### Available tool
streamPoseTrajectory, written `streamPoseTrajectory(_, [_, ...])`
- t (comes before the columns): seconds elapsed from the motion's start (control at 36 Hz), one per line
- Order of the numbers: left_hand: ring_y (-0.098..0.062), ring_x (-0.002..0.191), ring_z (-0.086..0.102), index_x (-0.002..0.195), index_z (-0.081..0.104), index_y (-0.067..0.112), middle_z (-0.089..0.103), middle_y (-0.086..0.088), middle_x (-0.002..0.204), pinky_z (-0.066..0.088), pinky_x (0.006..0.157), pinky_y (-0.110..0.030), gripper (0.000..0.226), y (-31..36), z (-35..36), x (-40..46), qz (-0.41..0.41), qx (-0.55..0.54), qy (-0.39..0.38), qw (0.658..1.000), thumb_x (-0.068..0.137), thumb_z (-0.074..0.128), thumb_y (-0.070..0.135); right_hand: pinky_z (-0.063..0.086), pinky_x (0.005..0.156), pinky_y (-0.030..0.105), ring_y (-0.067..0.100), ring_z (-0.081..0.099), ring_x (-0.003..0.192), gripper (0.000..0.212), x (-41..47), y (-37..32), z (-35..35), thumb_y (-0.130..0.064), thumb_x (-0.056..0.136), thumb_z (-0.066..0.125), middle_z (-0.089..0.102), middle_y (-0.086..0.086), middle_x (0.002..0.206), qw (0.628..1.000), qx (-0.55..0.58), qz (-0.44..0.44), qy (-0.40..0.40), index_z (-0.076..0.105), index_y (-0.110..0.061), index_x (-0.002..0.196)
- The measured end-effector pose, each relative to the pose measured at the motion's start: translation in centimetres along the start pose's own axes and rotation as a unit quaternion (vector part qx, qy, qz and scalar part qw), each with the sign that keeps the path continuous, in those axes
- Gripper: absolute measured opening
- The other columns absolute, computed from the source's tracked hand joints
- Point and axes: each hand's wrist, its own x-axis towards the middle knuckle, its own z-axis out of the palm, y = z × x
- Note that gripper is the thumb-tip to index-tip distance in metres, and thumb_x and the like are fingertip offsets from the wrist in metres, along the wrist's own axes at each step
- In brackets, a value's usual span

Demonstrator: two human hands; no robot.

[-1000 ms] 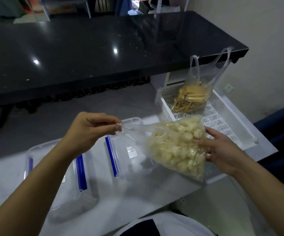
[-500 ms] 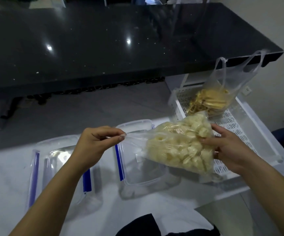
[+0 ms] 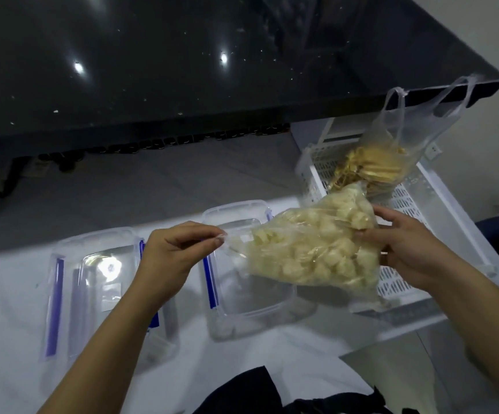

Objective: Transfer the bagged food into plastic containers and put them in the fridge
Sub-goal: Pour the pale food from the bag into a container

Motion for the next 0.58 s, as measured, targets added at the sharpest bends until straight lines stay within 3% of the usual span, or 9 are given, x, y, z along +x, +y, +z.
streamPoseTrajectory(0.08, [-0.011,0.089,0.074,0.091,0.081,0.033,0.079,0.007,0.093,0.055,0.079,-0.014,0.015,0.4,0.2,-0.2,-0.007,-0.057,0.039,0.998,0.079,0.075,0.027,0.059,0.067,0.041,0.029,0.075,0.090,0.049,-0.1,-0.1,-0.4,-0.008,0.065,0.077,0.076,0.010,0.105,1.000,0.016,-0.002,-0.008,0.074,-0.026,0.110])
streamPoseTrajectory(0.22, [-0.007,0.086,0.073,0.087,0.080,0.026,0.078,0.007,0.090,0.053,0.078,-0.013,0.022,-0.5,1.1,-0.1,-0.040,-0.002,0.006,0.999,0.085,0.076,0.005,0.056,0.053,0.034,0.026,0.076,0.077,0.041,-0.1,0.6,-0.2,0.006,0.084,0.067,0.078,0.009,0.093,0.999,-0.020,0.011,0.039,0.071,-0.023,0.112])
streamPoseTrajectory(0.33, [-0.007,0.086,0.074,0.088,0.081,0.024,0.079,0.005,0.089,0.052,0.076,-0.010,0.018,-0.6,1.5,-0.5,-0.054,-0.033,0.004,0.998,0.083,0.076,0.007,0.055,0.051,0.031,0.025,0.076,0.077,0.038,-0.5,0.5,-0.5,0.005,0.086,0.065,0.078,0.008,0.092,0.999,-0.013,0.013,0.039,0.072,-0.024,0.109])
streamPoseTrajectory(0.44, [-0.008,0.088,0.074,0.084,0.082,0.031,0.079,0.005,0.089,0.053,0.076,-0.010,0.024,0.0,1.7,-0.6,-0.058,-0.082,0.028,0.995,0.082,0.076,0.008,0.056,0.055,0.034,0.026,0.076,0.081,0.038,-0.8,0.1,-0.5,0.004,0.084,0.068,0.078,0.009,0.096,1.000,-0.004,0.002,0.029,0.073,-0.024,0.109])
streamPoseTrajectory(0.58, [-0.012,0.085,0.075,0.089,0.083,0.032,0.079,0.003,0.090,0.056,0.075,-0.015,0.018,1.2,1.2,-0.5,-0.030,-0.145,0.034,0.988,0.074,0.076,0.024,0.057,0.071,0.040,0.024,0.076,0.087,0.044,-1.3,-1.4,-0.7,-0.012,0.064,0.077,0.078,0.004,0.101,1.000,0.016,-0.023,-0.011,0.077,-0.030,0.104])
